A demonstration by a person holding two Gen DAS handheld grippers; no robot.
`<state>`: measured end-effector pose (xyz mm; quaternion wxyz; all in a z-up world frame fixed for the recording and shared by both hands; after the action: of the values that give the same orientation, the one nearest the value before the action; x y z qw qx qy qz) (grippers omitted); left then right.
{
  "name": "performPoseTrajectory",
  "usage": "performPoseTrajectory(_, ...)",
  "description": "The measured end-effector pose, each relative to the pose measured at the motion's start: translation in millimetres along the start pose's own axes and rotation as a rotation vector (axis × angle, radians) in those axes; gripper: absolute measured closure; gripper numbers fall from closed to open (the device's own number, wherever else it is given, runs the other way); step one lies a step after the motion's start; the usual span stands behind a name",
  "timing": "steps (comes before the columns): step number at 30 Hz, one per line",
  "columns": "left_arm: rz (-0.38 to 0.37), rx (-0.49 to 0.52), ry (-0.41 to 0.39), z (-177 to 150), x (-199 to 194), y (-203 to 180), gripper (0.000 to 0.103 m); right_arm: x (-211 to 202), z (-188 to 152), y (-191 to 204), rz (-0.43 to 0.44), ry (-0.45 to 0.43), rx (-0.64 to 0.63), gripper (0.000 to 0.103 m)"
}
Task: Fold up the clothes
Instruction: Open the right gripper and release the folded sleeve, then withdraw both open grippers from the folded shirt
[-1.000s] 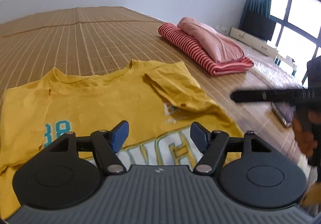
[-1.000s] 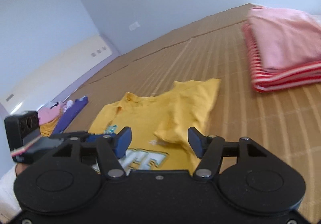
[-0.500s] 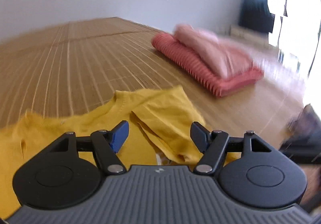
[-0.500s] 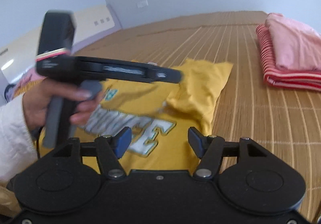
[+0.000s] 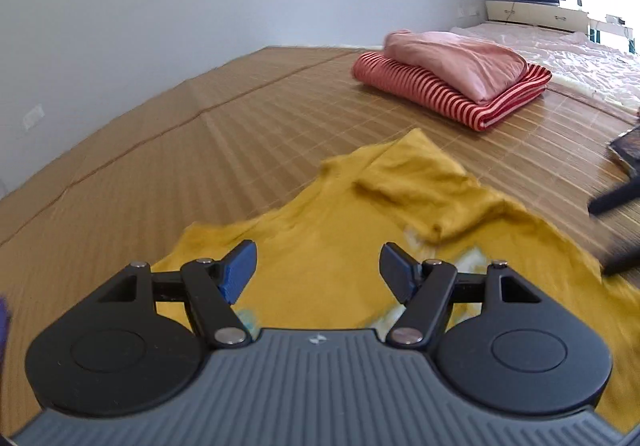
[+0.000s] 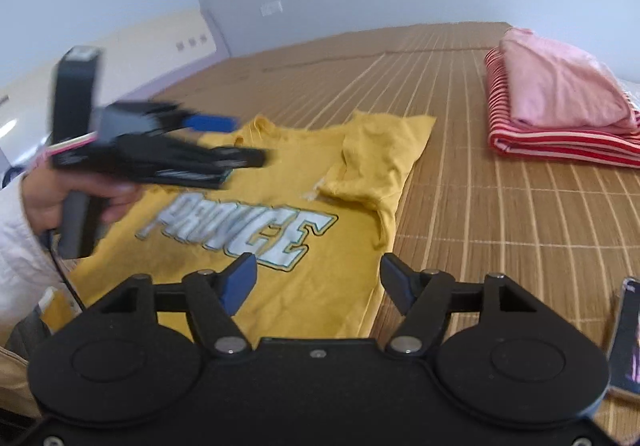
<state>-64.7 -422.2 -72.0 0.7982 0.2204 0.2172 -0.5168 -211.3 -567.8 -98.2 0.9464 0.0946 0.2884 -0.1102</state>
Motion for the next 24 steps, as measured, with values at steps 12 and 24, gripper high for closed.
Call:
performPoseTrajectory(12, 0.115, -0.27, 0.067, -119, -172, 45, 0.028, -33, -25, -1, -0.058, -0.013, 0.051, 0.03)
performPoseTrajectory(24, -0.047, -0.515, 0.159, -210, -176, 11, 0.027, -52, -67, 8, -0.102, 0.074, 0.081, 0.029)
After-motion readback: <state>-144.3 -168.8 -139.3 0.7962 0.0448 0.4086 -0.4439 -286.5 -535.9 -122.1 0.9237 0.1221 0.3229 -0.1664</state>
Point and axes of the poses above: each gripper's, at about its wrist camera, not at the fingertips, and x roughly the way its jaws point, y to its left, z to its top, the point moved 9 cm from there along x, roughly the way its jaws point, and after that the axes turned 13 degrees about -z, right-handed, at the moved point
